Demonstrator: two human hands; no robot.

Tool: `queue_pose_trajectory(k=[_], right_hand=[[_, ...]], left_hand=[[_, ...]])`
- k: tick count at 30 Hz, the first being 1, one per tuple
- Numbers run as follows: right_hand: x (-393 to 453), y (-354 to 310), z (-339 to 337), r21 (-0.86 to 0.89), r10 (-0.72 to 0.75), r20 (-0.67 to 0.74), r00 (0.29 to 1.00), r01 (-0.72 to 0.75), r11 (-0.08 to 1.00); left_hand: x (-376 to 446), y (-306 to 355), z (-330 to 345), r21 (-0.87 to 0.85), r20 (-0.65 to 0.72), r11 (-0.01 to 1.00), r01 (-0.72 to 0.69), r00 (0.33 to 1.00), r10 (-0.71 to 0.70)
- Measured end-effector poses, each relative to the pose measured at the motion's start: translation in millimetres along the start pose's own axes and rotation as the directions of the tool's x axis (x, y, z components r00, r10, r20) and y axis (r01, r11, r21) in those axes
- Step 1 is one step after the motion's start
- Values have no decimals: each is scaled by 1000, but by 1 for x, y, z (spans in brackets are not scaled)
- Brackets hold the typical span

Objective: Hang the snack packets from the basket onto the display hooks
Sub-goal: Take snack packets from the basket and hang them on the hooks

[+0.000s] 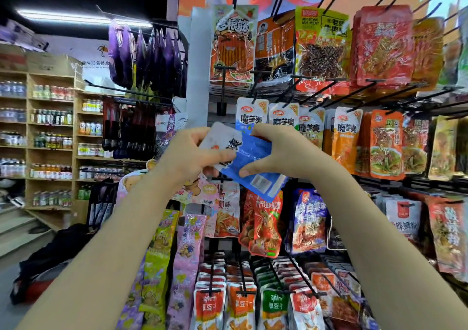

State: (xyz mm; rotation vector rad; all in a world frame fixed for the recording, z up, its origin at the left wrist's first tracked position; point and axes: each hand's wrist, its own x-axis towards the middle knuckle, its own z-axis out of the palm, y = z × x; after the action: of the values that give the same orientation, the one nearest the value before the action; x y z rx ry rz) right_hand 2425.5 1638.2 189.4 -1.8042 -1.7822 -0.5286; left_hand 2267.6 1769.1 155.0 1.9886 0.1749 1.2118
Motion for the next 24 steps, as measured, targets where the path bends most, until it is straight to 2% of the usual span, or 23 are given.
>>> queue_pose_trajectory(k=[2, 4, 5, 8, 10, 11, 13, 15, 17, 18, 21, 24], right_hand=[[0, 3, 4, 234, 23, -29, 999, -15, 972], [0, 3, 14, 462, 58, -100, 993, -5, 887], [1, 1, 19, 565, 78, -132, 988, 10, 825], [5, -2, 37, 763, 145, -179, 973, 44, 645], [8, -2, 41, 756, 200, -242, 950, 55, 652], [8, -2, 41, 724, 222, -283, 933, 56, 688], [8, 2, 39, 684, 239, -325, 915, 53, 728], [5, 4, 37, 737, 259, -283, 923, 37, 675], [3, 6, 37, 789, 282, -255, 925, 30, 614], [3, 6, 38, 786, 303, -274, 913, 31, 617], [3, 10, 41, 713, 367, -434, 823, 64, 699], [6, 17, 45, 537, 285, -647, 708, 157, 829]], left_hand=[[3, -3, 5, -212, -128, 977, -31, 992, 3], [8, -8, 13, -431, -173, 902, -33, 984, -47], [7, -8, 19, -506, -132, 862, -12, 989, -63], [-2, -4, 41, -684, 175, 702, 201, 978, -111], [-6, -5, 44, -746, 256, 612, 263, 961, -100], [-6, -8, 41, -753, 254, 608, 253, 963, -86], [-4, -12, 36, -707, 203, 675, 212, 975, -93], [-2, -13, 33, -604, 108, 779, 169, 986, -130], [1, -16, 34, -553, -4, 826, 107, 991, -131], [1, -16, 33, -537, -55, 840, 79, 990, -128], [0, -14, 29, -494, -115, 868, 54, 985, -127], [-3, -12, 30, -456, -79, 887, 75, 989, -124]])
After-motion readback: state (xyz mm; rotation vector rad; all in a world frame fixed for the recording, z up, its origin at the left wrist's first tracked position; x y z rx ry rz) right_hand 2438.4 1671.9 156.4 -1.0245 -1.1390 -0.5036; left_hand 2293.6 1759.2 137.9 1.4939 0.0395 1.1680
